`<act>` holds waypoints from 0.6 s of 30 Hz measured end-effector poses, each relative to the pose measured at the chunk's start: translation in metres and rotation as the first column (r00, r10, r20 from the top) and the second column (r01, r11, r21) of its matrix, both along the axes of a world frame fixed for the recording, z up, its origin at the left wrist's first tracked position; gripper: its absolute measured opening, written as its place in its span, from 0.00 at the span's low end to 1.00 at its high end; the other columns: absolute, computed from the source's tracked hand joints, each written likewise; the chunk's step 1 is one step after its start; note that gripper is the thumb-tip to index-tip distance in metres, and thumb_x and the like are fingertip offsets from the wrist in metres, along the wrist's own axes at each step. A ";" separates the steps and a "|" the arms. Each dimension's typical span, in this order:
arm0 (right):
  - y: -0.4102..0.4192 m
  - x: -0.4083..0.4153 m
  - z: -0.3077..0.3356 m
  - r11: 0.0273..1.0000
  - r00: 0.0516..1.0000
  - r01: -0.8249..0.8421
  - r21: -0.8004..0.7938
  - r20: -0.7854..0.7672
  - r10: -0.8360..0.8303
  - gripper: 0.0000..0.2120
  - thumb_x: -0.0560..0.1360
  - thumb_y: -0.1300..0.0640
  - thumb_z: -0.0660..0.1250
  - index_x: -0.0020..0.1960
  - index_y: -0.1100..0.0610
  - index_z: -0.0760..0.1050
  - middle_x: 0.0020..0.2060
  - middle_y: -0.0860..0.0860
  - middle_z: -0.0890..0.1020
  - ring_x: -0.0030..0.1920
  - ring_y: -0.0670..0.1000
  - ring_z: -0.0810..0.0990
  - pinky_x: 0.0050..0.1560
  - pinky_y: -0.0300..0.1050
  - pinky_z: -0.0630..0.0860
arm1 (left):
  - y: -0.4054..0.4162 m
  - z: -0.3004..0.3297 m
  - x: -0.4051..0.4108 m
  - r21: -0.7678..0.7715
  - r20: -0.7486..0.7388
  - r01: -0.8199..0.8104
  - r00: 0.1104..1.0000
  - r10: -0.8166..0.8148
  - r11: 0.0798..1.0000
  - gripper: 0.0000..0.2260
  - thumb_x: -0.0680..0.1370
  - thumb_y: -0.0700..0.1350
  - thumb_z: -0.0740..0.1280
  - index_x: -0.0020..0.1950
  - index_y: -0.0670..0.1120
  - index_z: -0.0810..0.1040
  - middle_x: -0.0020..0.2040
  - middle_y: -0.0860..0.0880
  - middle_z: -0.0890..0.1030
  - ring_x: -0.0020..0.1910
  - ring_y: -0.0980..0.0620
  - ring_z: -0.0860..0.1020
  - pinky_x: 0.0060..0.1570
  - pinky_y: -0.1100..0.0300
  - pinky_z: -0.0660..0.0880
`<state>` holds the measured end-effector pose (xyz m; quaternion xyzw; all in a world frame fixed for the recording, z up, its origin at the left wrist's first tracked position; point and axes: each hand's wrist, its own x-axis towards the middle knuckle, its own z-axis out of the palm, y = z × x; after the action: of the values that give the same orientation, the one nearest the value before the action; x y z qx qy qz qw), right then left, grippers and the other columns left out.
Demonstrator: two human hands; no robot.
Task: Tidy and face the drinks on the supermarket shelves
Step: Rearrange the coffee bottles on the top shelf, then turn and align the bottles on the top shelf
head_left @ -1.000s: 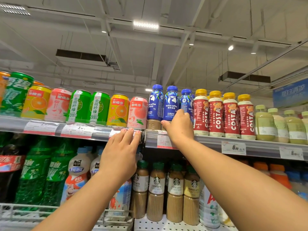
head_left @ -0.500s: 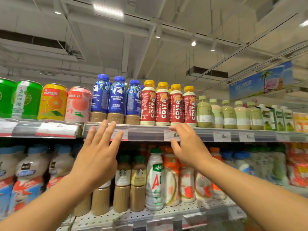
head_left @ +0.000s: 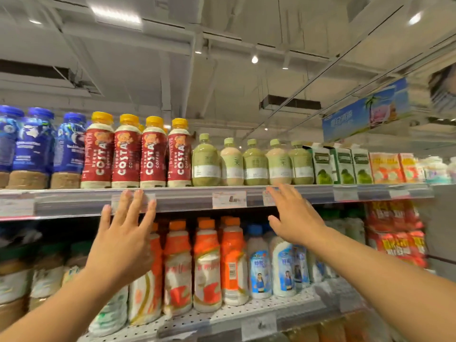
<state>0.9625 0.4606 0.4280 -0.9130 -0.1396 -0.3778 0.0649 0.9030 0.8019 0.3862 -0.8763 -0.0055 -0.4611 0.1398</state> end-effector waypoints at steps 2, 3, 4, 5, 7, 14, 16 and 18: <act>-0.013 0.012 0.002 1.000 0.999 -0.026 -0.016 0.025 0.026 0.37 0.78 0.47 0.61 0.80 0.50 0.46 0.79 0.49 0.47 0.78 0.51 0.44 0.75 0.53 0.51 | -0.004 0.002 0.000 -0.013 0.016 -0.066 0.998 0.066 0.998 0.42 0.59 0.48 0.76 0.73 0.41 0.70 0.75 0.35 0.63 0.74 0.33 0.59 0.66 0.33 0.63; -0.016 0.017 0.002 0.999 0.999 -0.047 -0.016 0.021 0.047 0.37 0.77 0.47 0.61 0.80 0.50 0.46 0.79 0.49 0.47 0.78 0.52 0.44 0.76 0.53 0.49 | -0.007 0.002 0.000 -0.033 0.001 -0.103 0.995 0.103 0.994 0.43 0.62 0.49 0.75 0.75 0.43 0.66 0.77 0.36 0.59 0.76 0.35 0.55 0.69 0.36 0.59; -0.018 0.020 0.002 0.997 0.997 -0.072 -0.006 0.012 0.072 0.38 0.77 0.48 0.62 0.80 0.50 0.46 0.79 0.49 0.47 0.78 0.51 0.43 0.77 0.53 0.48 | -0.009 0.002 -0.001 -0.055 -0.031 -0.137 0.990 0.135 0.989 0.44 0.64 0.51 0.73 0.77 0.45 0.61 0.78 0.38 0.54 0.78 0.37 0.50 0.72 0.39 0.55; -0.018 0.024 0.001 0.995 0.995 -0.099 0.017 0.005 0.099 0.38 0.75 0.50 0.63 0.79 0.50 0.47 0.79 0.49 0.48 0.78 0.51 0.43 0.77 0.53 0.47 | -0.011 0.002 0.000 -0.074 -0.049 -0.160 0.986 0.157 0.984 0.44 0.66 0.52 0.71 0.79 0.46 0.56 0.79 0.39 0.49 0.78 0.39 0.45 0.74 0.41 0.50; -0.018 0.029 0.000 0.988 0.990 -0.140 0.070 0.007 0.140 0.38 0.73 0.52 0.63 0.79 0.49 0.49 0.78 0.48 0.50 0.78 0.51 0.44 0.77 0.54 0.48 | -0.016 0.003 0.000 -0.091 -0.063 -0.203 0.978 0.198 0.975 0.44 0.68 0.53 0.69 0.80 0.48 0.50 0.79 0.40 0.44 0.78 0.41 0.39 0.75 0.44 0.45; -0.028 0.031 0.010 0.980 0.982 -0.189 0.061 -0.003 0.190 0.37 0.72 0.50 0.63 0.78 0.48 0.52 0.77 0.47 0.55 0.77 0.52 0.50 0.74 0.54 0.59 | -0.074 0.022 -0.005 0.000 0.006 -0.057 0.998 0.057 0.998 0.36 0.68 0.45 0.65 0.76 0.41 0.60 0.76 0.38 0.58 0.77 0.38 0.50 0.74 0.39 0.52; -0.029 0.029 0.011 0.982 0.983 -0.181 0.051 -0.017 0.182 0.38 0.71 0.52 0.63 0.78 0.47 0.51 0.77 0.47 0.54 0.77 0.51 0.50 0.74 0.54 0.60 | -0.101 0.031 0.004 0.043 -0.016 0.031 0.999 -0.031 0.999 0.39 0.70 0.47 0.58 0.80 0.47 0.46 0.80 0.45 0.44 0.78 0.46 0.37 0.76 0.45 0.39; -0.028 0.028 0.012 0.986 0.986 -0.162 0.036 -0.022 0.163 0.39 0.71 0.54 0.64 0.78 0.47 0.51 0.77 0.46 0.54 0.77 0.51 0.51 0.74 0.52 0.61 | -0.125 0.039 0.017 0.055 -0.010 0.114 0.993 -0.114 0.992 0.39 0.72 0.47 0.56 0.79 0.50 0.39 0.79 0.49 0.37 0.75 0.50 0.31 0.74 0.47 0.34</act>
<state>0.9909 0.4328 0.4399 -0.9020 -0.2063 -0.3621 0.1127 0.9197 0.6773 0.4256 -0.8725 0.0579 -0.4653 0.1373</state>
